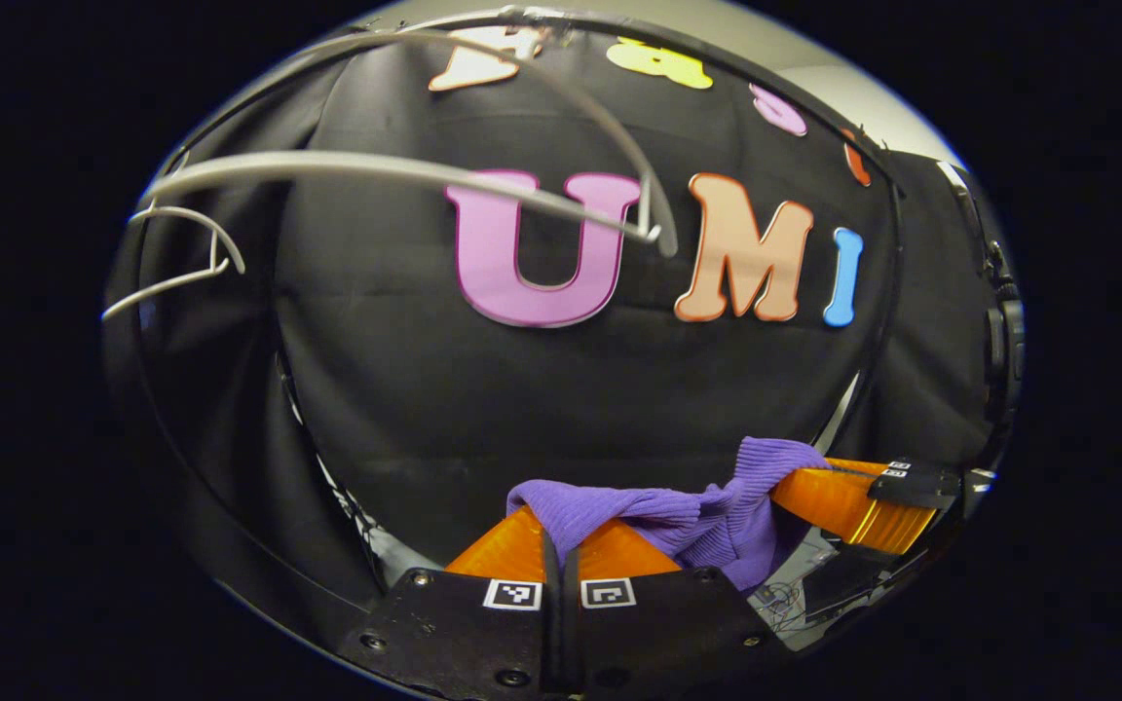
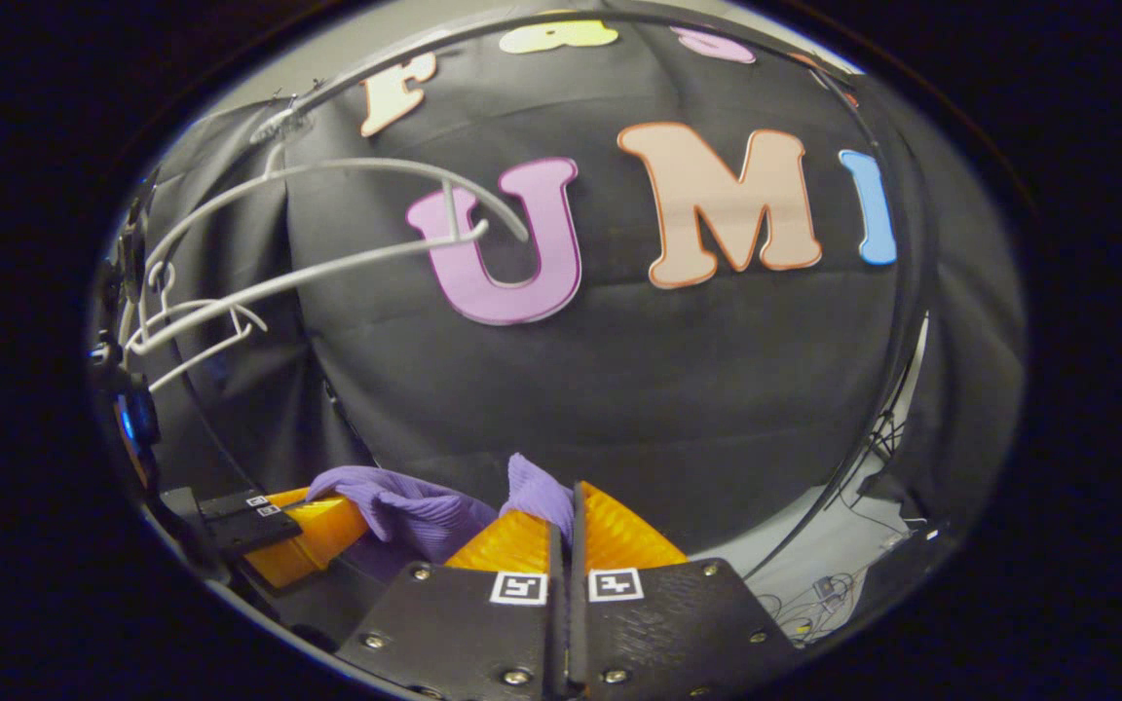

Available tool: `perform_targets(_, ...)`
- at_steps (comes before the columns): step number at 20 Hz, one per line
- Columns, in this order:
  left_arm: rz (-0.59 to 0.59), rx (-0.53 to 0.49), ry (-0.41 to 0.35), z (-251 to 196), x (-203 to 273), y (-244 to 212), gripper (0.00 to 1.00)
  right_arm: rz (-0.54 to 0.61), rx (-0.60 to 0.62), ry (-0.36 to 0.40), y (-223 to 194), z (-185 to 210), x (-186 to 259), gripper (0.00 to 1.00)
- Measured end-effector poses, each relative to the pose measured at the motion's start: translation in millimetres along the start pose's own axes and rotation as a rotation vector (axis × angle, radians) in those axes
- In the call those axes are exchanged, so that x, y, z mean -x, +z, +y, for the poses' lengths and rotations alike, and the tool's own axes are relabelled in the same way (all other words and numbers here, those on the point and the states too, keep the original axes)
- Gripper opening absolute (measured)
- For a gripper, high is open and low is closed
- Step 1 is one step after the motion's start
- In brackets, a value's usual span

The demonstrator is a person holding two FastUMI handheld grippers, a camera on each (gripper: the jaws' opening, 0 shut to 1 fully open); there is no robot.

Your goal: Grasp the clothes on the hanger with both hands and then place them into the laundry hamper below.

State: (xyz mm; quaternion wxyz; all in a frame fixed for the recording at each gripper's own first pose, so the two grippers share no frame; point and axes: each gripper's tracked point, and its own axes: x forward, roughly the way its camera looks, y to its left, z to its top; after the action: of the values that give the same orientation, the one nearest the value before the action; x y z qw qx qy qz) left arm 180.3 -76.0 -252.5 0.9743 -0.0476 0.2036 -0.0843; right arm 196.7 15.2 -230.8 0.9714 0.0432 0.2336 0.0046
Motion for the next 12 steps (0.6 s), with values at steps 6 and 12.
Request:
perform_targets(6, 0.099, -0.011, 0.015, 12.5, -47.2, -55.2, 0.01, 0.131, -0.006, -0.02, -59.5, -3.3, -41.8, 0.01)
perform_targets(12, 0.218, 0.011, -0.006, 20.7, -72.1, -115.7, 0.01, 0.29, 0.009, -0.045, -125.0, -24.7, -77.3, 0.02)
